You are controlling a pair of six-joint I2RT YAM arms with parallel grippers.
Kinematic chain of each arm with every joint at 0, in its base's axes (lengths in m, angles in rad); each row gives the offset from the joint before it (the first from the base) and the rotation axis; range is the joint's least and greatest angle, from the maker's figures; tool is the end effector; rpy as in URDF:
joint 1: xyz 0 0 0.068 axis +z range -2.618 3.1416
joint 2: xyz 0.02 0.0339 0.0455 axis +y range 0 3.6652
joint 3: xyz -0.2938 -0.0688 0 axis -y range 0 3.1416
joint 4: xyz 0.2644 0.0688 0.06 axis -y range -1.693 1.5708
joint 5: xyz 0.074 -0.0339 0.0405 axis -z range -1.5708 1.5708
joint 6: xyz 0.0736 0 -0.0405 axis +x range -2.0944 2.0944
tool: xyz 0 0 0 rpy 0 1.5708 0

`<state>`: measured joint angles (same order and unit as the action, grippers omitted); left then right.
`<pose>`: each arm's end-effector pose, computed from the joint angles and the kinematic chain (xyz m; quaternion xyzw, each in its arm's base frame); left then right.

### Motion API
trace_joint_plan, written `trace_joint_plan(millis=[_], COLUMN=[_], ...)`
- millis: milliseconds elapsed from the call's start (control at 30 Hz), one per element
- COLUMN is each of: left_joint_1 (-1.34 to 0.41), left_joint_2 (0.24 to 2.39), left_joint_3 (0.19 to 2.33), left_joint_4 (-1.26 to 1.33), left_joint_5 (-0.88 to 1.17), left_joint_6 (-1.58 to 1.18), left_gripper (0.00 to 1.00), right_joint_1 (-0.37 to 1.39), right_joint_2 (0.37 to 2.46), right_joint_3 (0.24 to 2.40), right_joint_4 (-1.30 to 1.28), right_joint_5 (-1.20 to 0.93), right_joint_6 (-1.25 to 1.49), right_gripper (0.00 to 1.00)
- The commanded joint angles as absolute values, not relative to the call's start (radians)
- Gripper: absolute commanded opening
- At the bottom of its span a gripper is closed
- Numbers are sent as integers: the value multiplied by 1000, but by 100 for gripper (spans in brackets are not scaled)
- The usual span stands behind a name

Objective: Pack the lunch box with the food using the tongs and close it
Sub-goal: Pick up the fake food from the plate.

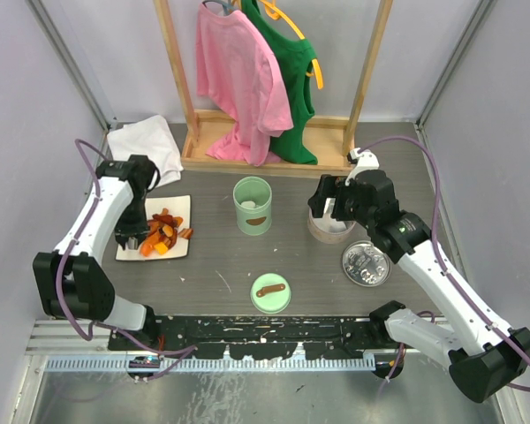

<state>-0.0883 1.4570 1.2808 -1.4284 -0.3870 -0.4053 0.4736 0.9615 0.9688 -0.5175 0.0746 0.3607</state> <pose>0.2541 0.0054 0.2760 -0.1517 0.9694 0.1905 0.0309 0.2200 0.1066 0.3444 -0.0298 0.8617 0.1754 0.4751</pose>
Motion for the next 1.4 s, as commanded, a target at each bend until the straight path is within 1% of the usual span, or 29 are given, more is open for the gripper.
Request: trace_joint_plan(millis=[0, 133, 433, 767, 1033, 1233, 1367], left_joint_1=[-78, -77, -78, -81, -92, -114, -179], left_joint_2=[1369, 1327, 1279, 1196, 1126, 1103, 1080], left_joint_3=[1334, 1367, 1448, 1489, 1472, 1439, 1428], left_joint_4=[-1414, -1415, -1433, -1367, -1238, -1200, -1153], left_joint_5=[-436, -433, -319, 8, 277, 354, 380], left_joint_6=[-424, -430, -419, -426, -446, -449, -484], left_gripper=[24, 22, 21, 19, 18, 18, 18], right_joint_1=[470, 469, 469, 470, 469, 470, 470], right_joint_2=[928, 921, 920, 912, 916, 908, 905], right_joint_3=[1009, 1010, 1010, 1007, 980, 963, 958], right_joint_4=[-490, -495, -496, -494, -461, -453, -452], right_joint_5=[93, 93, 79, 61, 18, 3, -1], right_joint_6=[359, 363, 387, 443, 537, 582, 600], right_gripper=[100, 100, 100, 100, 100, 100, 100])
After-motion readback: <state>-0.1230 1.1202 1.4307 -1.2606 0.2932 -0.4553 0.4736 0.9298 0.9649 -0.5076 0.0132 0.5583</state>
